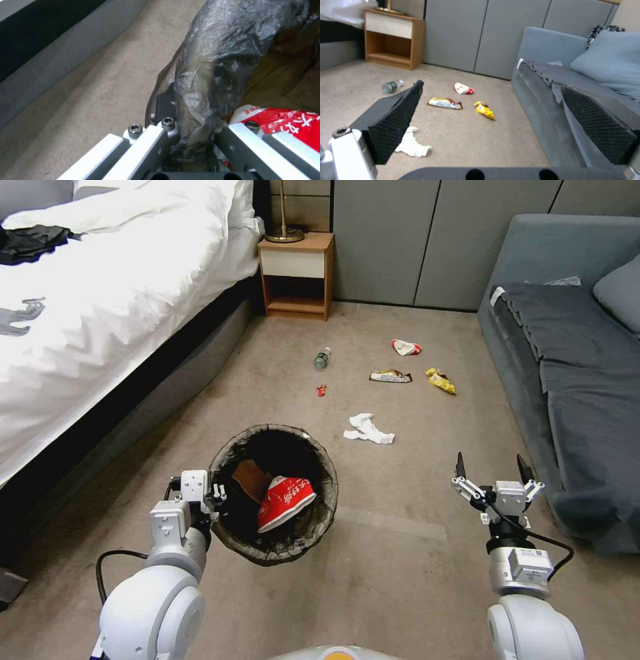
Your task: Pick up the trash bin, then pick up the garbage from the floor and place it into the trash bin.
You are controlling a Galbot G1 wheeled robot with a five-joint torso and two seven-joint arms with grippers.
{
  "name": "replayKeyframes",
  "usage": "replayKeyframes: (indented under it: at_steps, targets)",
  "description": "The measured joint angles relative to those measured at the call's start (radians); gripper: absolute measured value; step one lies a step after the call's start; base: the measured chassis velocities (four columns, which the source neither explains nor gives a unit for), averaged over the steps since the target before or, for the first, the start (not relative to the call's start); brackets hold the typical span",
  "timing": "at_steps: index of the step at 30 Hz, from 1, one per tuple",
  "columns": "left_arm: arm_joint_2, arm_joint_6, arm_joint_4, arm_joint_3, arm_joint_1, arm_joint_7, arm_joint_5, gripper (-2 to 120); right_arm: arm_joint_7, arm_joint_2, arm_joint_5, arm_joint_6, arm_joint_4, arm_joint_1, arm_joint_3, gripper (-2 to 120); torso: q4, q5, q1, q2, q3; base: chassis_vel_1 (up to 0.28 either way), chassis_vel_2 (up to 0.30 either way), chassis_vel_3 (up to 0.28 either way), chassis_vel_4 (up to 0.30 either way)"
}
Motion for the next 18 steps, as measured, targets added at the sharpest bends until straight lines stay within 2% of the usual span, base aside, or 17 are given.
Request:
replayKeyframes:
  at_steps: [4,18]
  targets:
    - [-0.002,0.000,-0.005,0.003,0.007,0.001,0.004,0,0.000,-0.003,-0.007,-0.007,-0.005,0.003,0.003,100,0.0000,0.0000,0.000,0.000,0.000,-0.069,0.080,0.076,-0.076]
    - [0.006,0.002,-0.019,0.010,0.012,0.005,0.006,0,0.004,0.000,-0.038,-0.012,-0.016,0.002,0.001,100,-0.0002,-0.0003,0.000,0.000,0.000,-0.152,0.151,0.146,-0.143]
